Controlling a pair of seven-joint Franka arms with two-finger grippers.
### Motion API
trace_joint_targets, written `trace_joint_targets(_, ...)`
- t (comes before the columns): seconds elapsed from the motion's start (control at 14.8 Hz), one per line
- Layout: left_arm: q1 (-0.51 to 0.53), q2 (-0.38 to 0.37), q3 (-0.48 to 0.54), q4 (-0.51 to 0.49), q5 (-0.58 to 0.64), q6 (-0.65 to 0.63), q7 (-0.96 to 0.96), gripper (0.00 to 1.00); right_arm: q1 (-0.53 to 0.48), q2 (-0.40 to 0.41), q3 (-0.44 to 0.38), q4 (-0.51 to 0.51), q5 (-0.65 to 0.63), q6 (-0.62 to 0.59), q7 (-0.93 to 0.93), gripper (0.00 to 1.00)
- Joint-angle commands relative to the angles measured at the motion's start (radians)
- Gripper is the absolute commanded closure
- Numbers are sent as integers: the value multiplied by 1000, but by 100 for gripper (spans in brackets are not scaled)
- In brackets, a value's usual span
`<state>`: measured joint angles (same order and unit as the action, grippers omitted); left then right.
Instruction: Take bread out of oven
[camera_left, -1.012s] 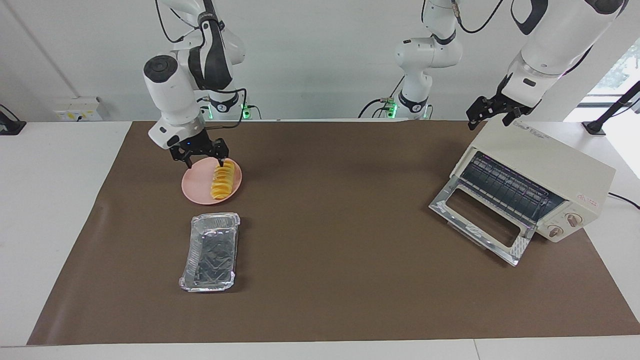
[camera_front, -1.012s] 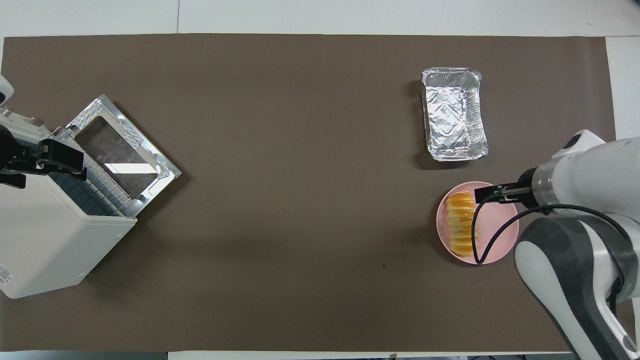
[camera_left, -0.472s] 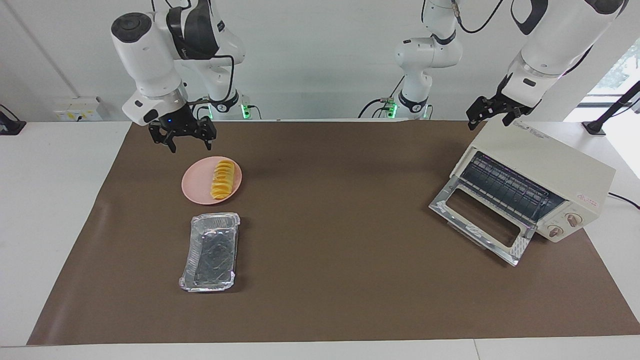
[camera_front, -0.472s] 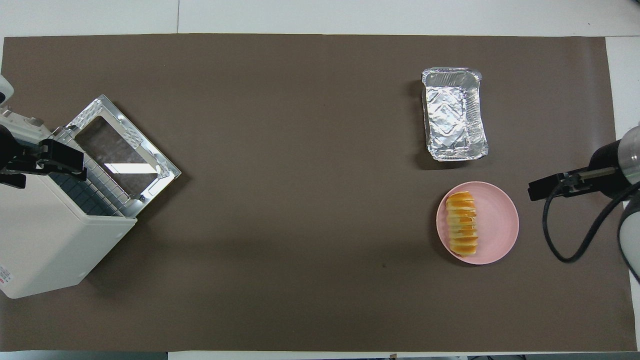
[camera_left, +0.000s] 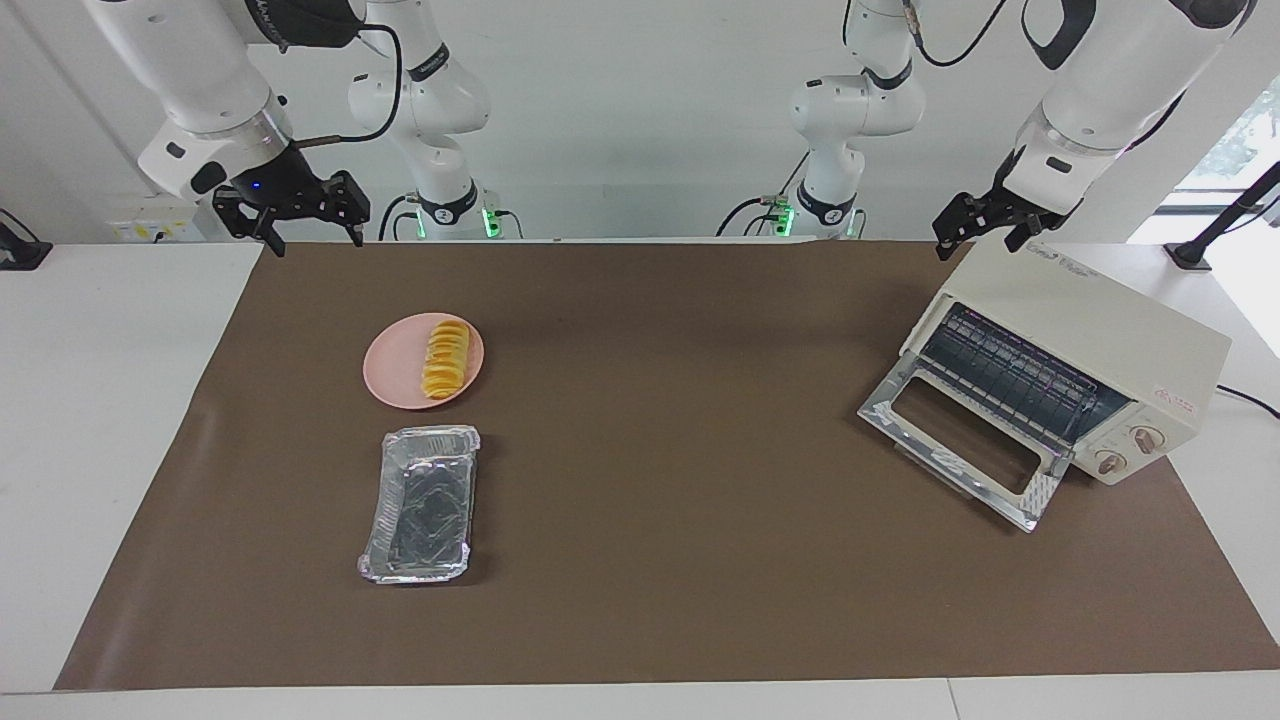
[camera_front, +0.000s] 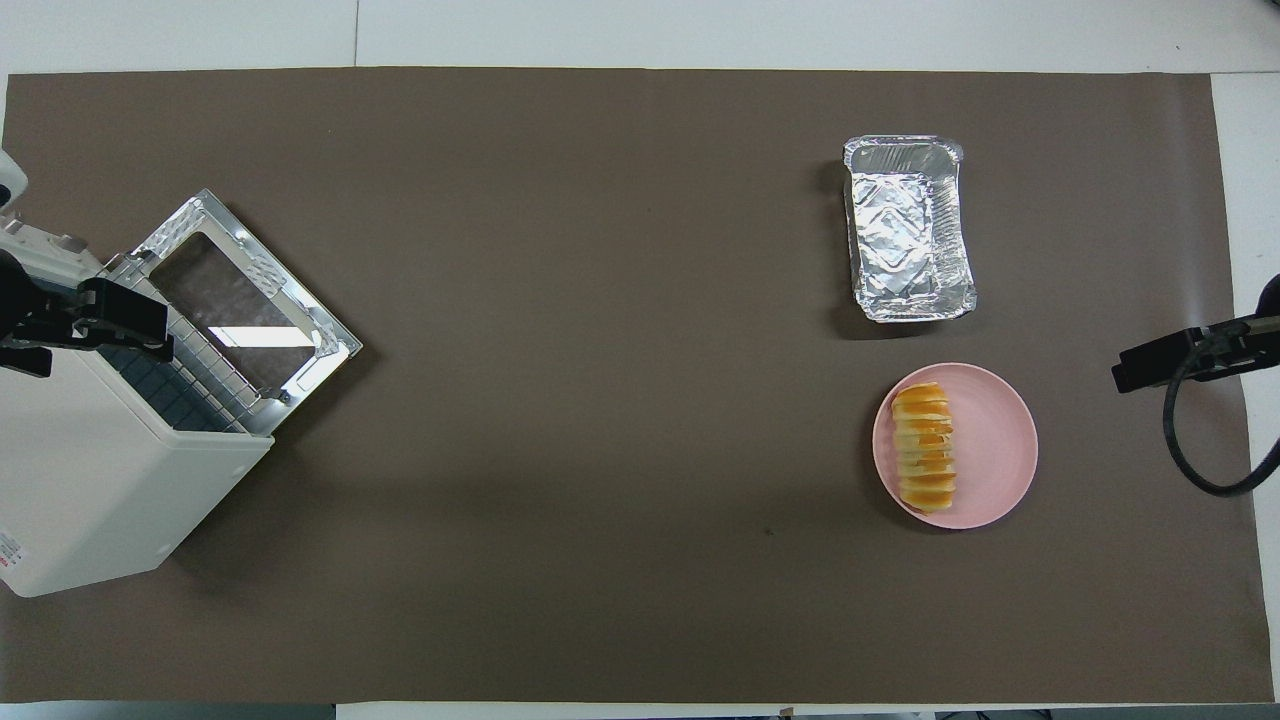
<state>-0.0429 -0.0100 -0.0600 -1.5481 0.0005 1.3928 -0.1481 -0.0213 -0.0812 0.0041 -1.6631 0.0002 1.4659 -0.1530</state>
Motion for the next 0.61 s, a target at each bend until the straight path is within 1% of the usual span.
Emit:
trace_joint_targets(0.0,8,-31,2,-38,-20,18,4,0,-26,24,8,14,4,48,-11,0)
trace_joint_targets(0.54,8,-31,2,-38,-20,18,4,0,-32,23,8,3,0,50,-13,0)
